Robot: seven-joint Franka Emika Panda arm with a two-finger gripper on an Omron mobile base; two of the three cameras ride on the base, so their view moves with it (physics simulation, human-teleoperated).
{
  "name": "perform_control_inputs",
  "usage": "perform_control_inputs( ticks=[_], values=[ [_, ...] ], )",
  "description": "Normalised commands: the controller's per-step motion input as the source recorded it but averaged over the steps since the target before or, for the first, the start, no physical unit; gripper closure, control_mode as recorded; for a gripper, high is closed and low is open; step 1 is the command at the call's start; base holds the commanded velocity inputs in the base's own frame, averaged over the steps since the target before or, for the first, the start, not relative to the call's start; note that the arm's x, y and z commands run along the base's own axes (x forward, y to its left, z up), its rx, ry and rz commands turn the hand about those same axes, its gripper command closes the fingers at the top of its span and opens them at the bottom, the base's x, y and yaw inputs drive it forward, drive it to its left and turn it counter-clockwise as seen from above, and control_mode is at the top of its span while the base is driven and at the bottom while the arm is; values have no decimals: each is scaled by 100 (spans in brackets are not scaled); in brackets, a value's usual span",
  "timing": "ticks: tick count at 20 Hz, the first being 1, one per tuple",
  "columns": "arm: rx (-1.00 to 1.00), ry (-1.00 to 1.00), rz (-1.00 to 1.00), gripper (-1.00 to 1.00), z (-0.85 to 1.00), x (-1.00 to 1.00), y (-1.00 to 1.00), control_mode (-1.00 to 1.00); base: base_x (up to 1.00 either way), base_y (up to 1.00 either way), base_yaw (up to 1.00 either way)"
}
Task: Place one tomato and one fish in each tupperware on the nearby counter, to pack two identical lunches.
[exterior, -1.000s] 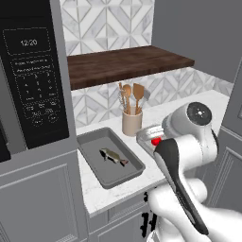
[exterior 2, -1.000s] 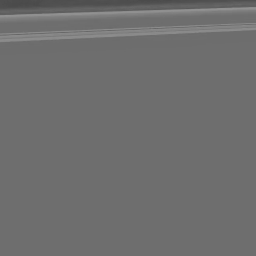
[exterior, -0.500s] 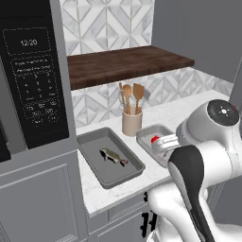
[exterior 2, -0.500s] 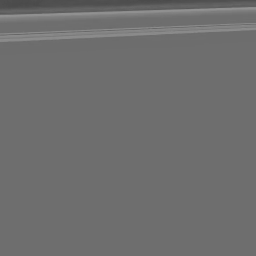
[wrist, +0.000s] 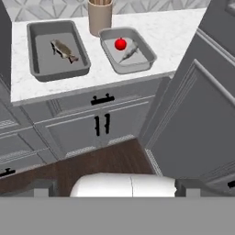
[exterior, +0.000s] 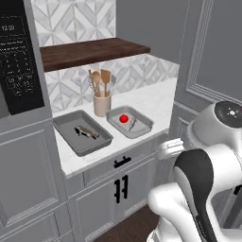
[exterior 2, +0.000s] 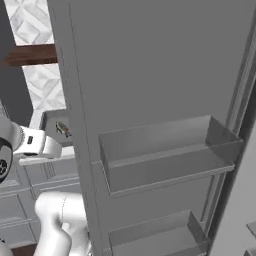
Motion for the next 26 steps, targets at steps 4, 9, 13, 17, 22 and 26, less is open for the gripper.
perform_control_inputs(
  ticks=[4, 9, 13, 17, 22, 26],
  values=[
    [0, 0, 0, -100, 0, 0, 0, 100, -100, 74, -44],
    [0, 0, 0, -100, 0, 0, 0, 100, -100, 88, -37],
    [0, 0, 0, -100, 0, 0, 0, 100, -100, 6, -40],
    [0, 0, 0, -100, 0, 0, 0, 100, -100, 0, -45],
    [0, 0, 0, -100, 0, 0, 0, 100, -93, -12, -47],
    [0, 0, 0, -100, 0, 0, 0, 100, -41, -41, -52]
  ],
)
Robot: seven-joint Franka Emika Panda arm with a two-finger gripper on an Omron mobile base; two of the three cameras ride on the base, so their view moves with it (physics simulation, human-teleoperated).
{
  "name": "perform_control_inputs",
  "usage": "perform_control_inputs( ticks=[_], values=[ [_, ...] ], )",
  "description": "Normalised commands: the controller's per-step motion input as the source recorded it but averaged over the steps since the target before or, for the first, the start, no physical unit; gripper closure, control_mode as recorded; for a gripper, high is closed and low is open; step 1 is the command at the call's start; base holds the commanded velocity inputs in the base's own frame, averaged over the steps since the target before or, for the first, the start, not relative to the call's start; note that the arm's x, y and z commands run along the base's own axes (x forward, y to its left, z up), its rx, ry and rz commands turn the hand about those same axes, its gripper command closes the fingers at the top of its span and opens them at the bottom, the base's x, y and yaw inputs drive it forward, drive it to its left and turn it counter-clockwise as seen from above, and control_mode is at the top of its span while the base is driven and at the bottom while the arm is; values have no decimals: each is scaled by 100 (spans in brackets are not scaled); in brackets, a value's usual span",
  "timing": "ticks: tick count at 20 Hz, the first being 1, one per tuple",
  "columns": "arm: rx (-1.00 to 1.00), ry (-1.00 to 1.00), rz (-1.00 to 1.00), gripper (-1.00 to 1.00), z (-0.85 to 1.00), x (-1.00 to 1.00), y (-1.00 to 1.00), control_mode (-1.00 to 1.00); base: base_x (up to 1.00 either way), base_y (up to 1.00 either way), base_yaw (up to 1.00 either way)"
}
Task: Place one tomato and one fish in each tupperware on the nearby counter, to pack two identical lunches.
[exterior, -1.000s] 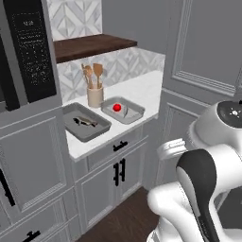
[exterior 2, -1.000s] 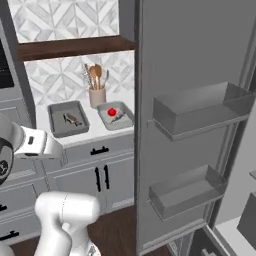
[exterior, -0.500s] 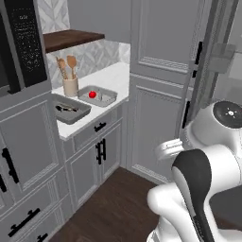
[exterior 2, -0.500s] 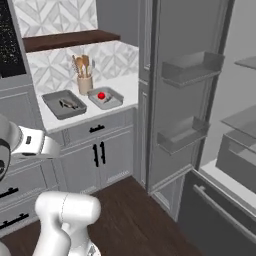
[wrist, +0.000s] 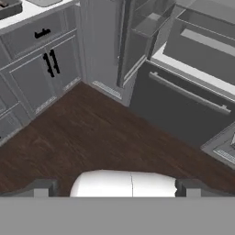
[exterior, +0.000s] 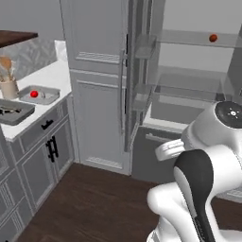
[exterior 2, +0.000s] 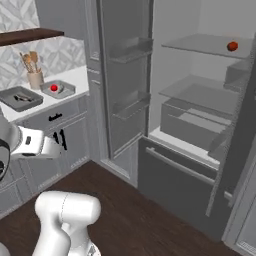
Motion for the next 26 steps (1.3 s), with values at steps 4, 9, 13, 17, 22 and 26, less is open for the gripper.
perform_control_inputs(
  ticks=[4, 9, 13, 17, 22, 26],
  values=[
    [0, 0, 0, -100, 0, 0, 0, 100, -6, -52, -56],
    [0, 0, 0, -100, 0, 0, 0, 100, 0, -17, -52],
    [0, 0, 0, -100, 0, 0, 0, 100, 3, 12, -47],
    [0, 0, 0, -100, 0, 0, 0, 100, 48, 43, -40],
    [0, 0, 0, -100, 0, 0, 0, 100, 82, 60, -25],
    [0, 0, 0, -100, 0, 0, 0, 100, 61, 13, -4]
  ],
)
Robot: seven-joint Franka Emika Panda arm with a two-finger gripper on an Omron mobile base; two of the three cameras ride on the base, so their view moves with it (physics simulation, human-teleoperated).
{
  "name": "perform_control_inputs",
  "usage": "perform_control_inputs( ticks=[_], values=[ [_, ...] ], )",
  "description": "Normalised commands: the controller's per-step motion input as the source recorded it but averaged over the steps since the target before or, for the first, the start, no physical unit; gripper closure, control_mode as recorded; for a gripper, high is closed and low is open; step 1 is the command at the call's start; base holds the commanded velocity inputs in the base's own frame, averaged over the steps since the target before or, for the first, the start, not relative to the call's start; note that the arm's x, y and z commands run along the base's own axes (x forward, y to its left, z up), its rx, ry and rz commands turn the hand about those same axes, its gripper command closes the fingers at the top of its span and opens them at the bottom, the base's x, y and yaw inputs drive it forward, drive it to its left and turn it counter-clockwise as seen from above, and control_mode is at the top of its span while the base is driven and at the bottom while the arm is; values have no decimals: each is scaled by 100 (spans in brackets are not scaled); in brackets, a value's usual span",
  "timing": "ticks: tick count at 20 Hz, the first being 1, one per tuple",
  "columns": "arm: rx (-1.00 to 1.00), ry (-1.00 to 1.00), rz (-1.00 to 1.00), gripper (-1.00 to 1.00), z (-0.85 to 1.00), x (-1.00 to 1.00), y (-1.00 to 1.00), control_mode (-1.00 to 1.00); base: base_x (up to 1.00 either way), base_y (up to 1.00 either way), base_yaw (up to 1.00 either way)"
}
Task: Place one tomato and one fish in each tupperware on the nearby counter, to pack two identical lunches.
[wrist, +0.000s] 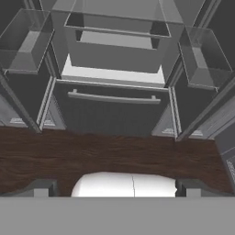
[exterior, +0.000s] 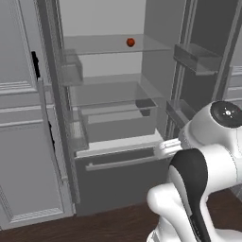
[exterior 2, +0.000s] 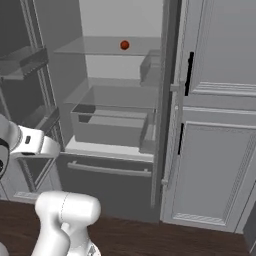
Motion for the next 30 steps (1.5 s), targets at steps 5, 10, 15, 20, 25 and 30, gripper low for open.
perform_control_inputs(
  ticks=[5, 10, 15, 20, 25, 30],
  values=[
    [0, 0, 0, -100, 0, 0, 0, 100, 62, -5, 0],
    [0, 0, 0, -100, 0, 0, 0, 100, 68, -2, 0],
    [0, 0, 0, -100, 0, 0, 0, 100, 78, -13, -4],
    [0, 0, 0, -100, 0, 0, 0, 100, 77, -21, -9],
    [0, 0, 0, -100, 0, 0, 0, 100, 50, -27, -17],
    [0, 0, -3, -100, 0, 1, 0, -100, 10, -2, -7]
  ],
)
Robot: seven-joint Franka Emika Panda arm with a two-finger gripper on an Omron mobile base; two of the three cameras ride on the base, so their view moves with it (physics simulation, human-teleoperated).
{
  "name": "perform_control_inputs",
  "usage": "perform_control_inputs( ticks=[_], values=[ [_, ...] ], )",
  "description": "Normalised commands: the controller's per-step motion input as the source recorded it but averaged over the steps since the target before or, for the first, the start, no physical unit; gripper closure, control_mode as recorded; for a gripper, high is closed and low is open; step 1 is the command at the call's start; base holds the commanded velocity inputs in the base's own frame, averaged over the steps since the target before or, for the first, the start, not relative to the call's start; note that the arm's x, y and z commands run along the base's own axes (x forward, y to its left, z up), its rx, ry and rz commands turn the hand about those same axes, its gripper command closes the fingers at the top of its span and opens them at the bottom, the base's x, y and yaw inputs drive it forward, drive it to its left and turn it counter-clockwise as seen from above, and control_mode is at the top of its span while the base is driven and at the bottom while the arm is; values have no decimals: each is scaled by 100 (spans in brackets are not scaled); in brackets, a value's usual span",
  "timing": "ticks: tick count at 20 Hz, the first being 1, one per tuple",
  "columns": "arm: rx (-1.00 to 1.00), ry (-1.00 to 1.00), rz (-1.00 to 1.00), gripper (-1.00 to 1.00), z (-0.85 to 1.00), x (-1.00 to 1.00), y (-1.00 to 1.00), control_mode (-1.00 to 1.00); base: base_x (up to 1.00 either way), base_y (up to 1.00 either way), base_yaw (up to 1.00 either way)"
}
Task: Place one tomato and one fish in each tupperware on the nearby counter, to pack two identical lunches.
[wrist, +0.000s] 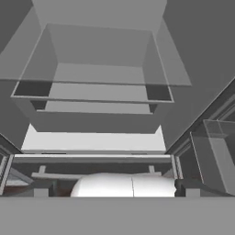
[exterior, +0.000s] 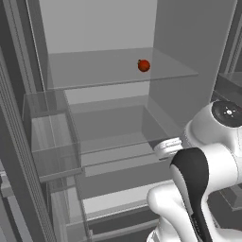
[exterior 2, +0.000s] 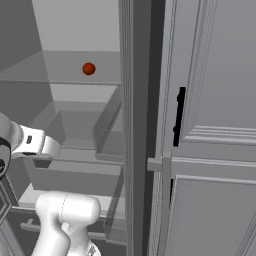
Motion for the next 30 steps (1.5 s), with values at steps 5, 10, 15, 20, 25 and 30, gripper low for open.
perform_control_inputs(
  ticks=[5, 10, 15, 20, 25, 30],
  values=[
    [0, -3, -8, -100, 15, 13, 0, -100, 0, 0, 0],
    [0, -14, -1, -100, 52, 24, 0, -100, 0, 0, 0],
    [3, -9, 0, -100, 44, 57, 0, -100, 0, 0, 0],
    [3, -5, -3, -100, 33, 69, 0, -100, 0, 0, 0],
    [1, 0, -7, -100, 42, 54, 0, -100, 0, 0, 0],
    [2, 0, -6, -100, 41, 44, -1, -100, 0, 0, 0]
  ],
)
